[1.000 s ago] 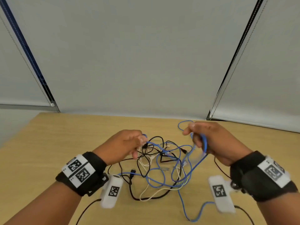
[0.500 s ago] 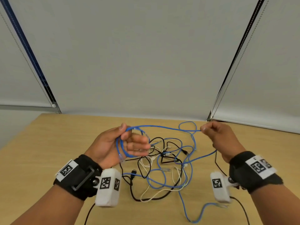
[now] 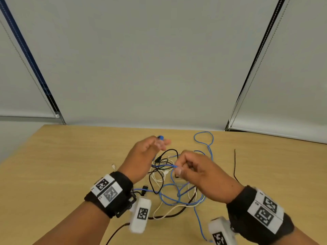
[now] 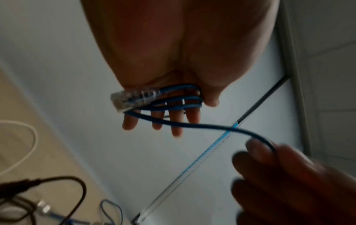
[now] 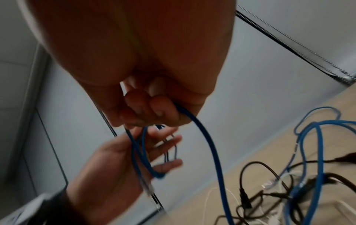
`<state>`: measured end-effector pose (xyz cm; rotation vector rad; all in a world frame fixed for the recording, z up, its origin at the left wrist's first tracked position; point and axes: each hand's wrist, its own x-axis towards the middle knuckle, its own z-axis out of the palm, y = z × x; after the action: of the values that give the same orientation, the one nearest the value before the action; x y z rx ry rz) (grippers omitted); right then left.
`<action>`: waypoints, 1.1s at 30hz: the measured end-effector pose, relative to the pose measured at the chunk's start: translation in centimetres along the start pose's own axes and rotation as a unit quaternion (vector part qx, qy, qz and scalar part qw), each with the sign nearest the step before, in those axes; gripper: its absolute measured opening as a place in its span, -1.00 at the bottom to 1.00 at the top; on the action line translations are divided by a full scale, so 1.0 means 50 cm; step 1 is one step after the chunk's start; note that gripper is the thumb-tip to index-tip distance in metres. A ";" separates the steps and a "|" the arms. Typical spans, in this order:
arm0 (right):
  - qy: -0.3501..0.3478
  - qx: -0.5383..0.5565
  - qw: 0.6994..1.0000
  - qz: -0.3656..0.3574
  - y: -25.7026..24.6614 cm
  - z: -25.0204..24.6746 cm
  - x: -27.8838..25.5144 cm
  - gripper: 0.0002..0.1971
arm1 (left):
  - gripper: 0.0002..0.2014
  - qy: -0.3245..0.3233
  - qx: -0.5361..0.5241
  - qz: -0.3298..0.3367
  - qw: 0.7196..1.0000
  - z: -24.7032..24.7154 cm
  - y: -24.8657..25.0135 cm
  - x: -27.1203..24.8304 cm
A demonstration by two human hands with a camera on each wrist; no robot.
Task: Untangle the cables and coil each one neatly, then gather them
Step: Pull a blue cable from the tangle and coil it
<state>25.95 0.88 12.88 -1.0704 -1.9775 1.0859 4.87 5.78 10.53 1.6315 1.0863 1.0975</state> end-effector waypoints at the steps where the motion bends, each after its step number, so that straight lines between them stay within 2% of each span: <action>1: 0.027 0.010 1.000 -0.007 -0.005 -0.013 0.005 -0.88 | -0.70 -0.036 -0.005 -0.002 0.999 0.012 0.001 -0.010; 3: 0.085 0.026 0.996 -0.003 -0.008 -0.029 0.014 -0.87 | -0.65 -0.099 -0.052 -0.015 0.994 0.036 0.012 -0.029; 5: 0.109 0.058 0.992 0.014 -0.008 -0.028 0.019 -0.86 | -0.62 -0.128 -0.125 -0.033 0.983 0.050 0.024 -0.039; 8: 0.100 0.105 0.989 0.013 -0.005 -0.016 0.022 -0.86 | -0.62 -0.122 -0.199 -0.035 0.972 0.057 0.042 -0.045; 12: 0.108 0.021 0.993 -0.031 0.001 -0.009 0.033 -0.83 | -0.62 -0.110 -0.225 -0.036 0.967 0.062 0.050 -0.052; 16: 0.061 0.070 0.995 -0.037 -0.008 -0.025 0.039 -0.83 | -0.61 -0.112 -0.282 -0.056 0.951 0.053 0.051 -0.056; 19: 0.048 0.132 0.990 -0.013 -0.007 -0.040 0.041 -0.85 | -0.62 -0.117 -0.349 -0.064 0.928 0.040 0.056 -0.058; 22: 0.068 0.149 0.987 0.010 0.020 -0.041 0.039 -0.85 | -0.63 -0.094 -0.437 -0.071 0.892 0.025 0.067 -0.051; 25: 0.068 0.139 0.986 0.060 0.064 -0.026 0.025 -0.84 | -0.57 -0.059 -0.529 -0.044 0.845 -0.009 0.079 -0.030; 27: 0.056 0.115 0.988 0.080 0.084 -0.005 0.016 -0.78 | -0.51 -0.046 -0.556 -0.029 0.830 -0.031 0.088 -0.017; 30: 0.033 0.055 0.995 0.070 0.084 0.032 0.017 -0.75 | -0.48 -0.002 -0.574 0.001 0.819 -0.049 0.098 0.000; 33: 0.021 0.006 0.998 0.057 0.068 0.048 0.023 -0.89 | -0.57 0.075 -0.536 0.023 0.841 -0.051 0.098 0.008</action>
<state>24.64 2.10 8.97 -1.2026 -1.8944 1.1254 3.45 5.43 15.86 0.6658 0.3331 1.4925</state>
